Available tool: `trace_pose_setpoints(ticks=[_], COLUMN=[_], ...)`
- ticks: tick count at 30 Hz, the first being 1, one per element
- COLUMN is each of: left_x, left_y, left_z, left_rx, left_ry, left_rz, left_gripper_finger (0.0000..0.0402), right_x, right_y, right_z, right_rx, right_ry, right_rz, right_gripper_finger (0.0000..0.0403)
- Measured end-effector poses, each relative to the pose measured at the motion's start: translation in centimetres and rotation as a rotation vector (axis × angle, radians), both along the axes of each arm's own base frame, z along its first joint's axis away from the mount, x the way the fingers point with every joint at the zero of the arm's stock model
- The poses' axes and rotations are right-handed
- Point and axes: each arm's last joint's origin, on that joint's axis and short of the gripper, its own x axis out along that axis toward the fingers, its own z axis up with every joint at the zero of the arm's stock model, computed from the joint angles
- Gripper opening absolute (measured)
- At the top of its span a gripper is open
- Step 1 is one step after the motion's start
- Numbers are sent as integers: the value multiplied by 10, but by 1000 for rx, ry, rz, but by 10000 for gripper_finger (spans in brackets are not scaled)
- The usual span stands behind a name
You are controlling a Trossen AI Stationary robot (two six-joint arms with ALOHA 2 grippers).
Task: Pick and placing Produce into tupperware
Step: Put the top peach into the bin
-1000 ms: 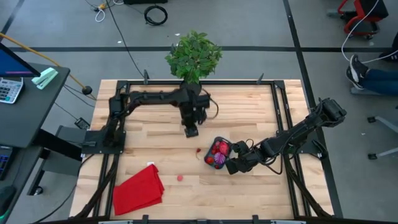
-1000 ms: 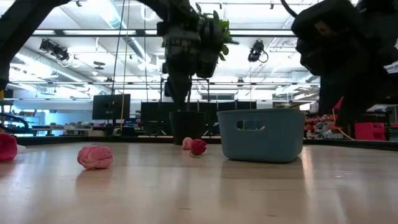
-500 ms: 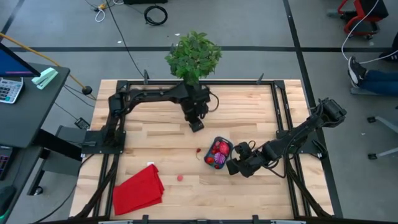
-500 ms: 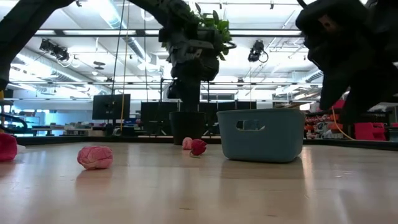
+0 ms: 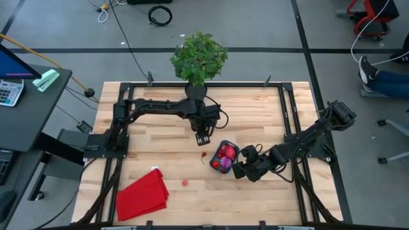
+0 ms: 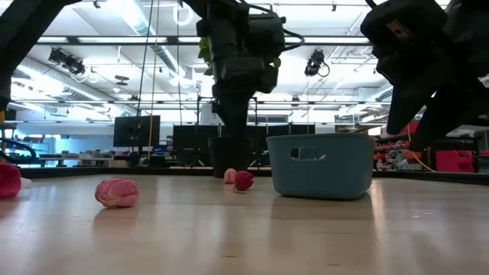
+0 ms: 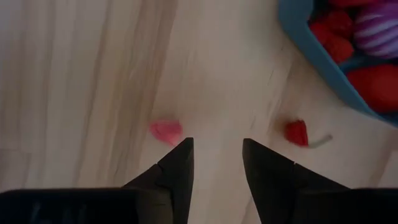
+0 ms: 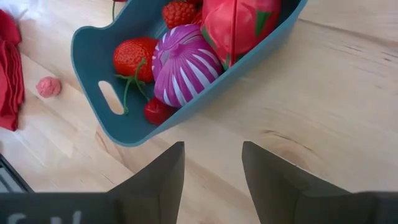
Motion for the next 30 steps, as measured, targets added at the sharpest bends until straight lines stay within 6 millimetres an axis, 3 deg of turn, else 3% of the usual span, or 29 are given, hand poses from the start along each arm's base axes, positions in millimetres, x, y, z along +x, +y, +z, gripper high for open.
trace_pose_setpoints(ticks=[4,10,15,20,30], left_x=[5,10,13,13,10], left_y=[2,4,4,5,3], left_z=[-13,-45,-57,-58,-57], left_rx=[7,8,51,58,40], left_ry=[22,112,141,140,166], left_rz=[36,86,92,93,84], left_gripper_finger=[153,202,239,251,230], right_x=[0,0,0,0,0], right_y=[0,0,0,0,0], right_z=[0,0,1,1,1], right_rx=[0,0,1,3,4], right_ry=[0,-4,-6,-7,-7], right_rz=[0,1,2,2,0], right_gripper_finger=[170,170,170,170,170])
